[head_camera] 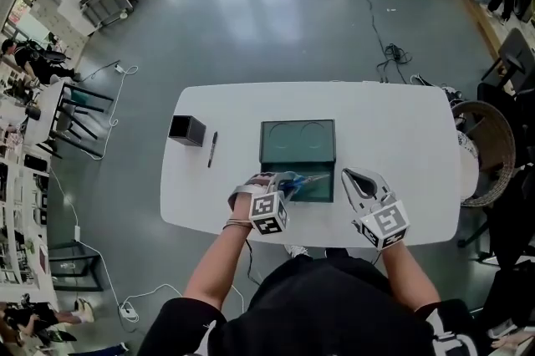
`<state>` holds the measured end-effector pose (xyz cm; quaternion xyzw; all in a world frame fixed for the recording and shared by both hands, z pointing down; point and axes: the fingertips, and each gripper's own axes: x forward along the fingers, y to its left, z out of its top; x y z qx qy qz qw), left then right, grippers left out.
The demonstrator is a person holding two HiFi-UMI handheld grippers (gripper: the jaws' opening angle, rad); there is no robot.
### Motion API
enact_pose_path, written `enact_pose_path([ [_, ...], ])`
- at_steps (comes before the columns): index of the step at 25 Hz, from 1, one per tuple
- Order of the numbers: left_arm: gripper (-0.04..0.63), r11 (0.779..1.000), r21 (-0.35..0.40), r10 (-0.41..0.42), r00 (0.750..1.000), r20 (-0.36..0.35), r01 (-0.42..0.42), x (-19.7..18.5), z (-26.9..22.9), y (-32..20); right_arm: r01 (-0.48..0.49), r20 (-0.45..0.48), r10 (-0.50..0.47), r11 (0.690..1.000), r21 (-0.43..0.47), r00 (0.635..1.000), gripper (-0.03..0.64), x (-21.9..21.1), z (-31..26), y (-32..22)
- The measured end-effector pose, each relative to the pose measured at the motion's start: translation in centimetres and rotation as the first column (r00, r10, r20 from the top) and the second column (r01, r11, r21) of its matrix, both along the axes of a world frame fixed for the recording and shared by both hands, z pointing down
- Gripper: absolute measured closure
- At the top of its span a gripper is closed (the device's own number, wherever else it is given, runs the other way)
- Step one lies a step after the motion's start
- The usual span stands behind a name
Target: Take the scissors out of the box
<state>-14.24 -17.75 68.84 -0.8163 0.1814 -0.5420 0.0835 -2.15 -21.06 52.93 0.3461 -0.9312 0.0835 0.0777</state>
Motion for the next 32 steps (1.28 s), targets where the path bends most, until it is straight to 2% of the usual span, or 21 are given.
enact_pose_path([
  [5,0.500,0.988,0.111,-0.094,0.989,-0.114,0.107,0.0,-3.3,0.0,0.003,-0.005,-0.003,1.000,0.012,1.000,0.612,-0.1,-0.2,-0.4],
  [9,0.500,0.961,0.180,-0.166,0.960,-0.226,0.209,-0.4,-5.7,0.1,0.004,-0.010,-0.003,1.000,0.025,1.000,0.611,-0.2,-0.5,-0.5],
  [12,0.500,0.927,0.233,-0.218,0.927,-0.307,0.295,-1.2,-8.0,-0.4,0.004,-0.013,-0.004,0.999,0.036,1.000,0.611,-0.5,-1.0,-0.8],
  [15,0.500,0.884,0.247,-0.277,0.869,-0.409,0.398,-2.1,-10.9,-0.8,0.012,-0.019,-0.011,0.999,0.043,1.000,0.612,-1.2,-1.6,-0.7],
  [18,0.500,0.849,0.254,-0.298,0.817,-0.494,0.464,-2.5,-12.7,-1.2,0.020,-0.021,-0.019,0.999,0.050,1.000,0.612,-1.7,-2.0,-0.5],
  [23,0.500,0.797,0.323,-0.281,0.786,-0.550,0.511,-3.1,-14.6,-1.6,0.009,-0.015,-0.008,0.997,0.076,1.000,0.612,-2.2,-2.6,-0.3],
  [26,0.500,0.761,0.304,-0.294,0.724,-0.624,0.572,-3.6,-16.1,-1.7,-0.004,-0.013,0.005,0.995,0.096,1.000,0.612,-2.1,-3.1,-0.4],
  [30,0.500,0.723,0.220,-0.315,0.596,-0.738,0.655,-4.7,-17.5,-1.7,-0.026,-0.006,0.026,0.992,0.120,1.000,0.612,-1.9,-3.6,-0.6],
  [32,0.500,0.713,0.197,-0.313,0.556,-0.770,0.673,-5.3,-18.1,-1.7,-0.035,-0.002,0.035,0.991,0.133,0.999,0.612,-1.8,-4.0,-0.7],
])
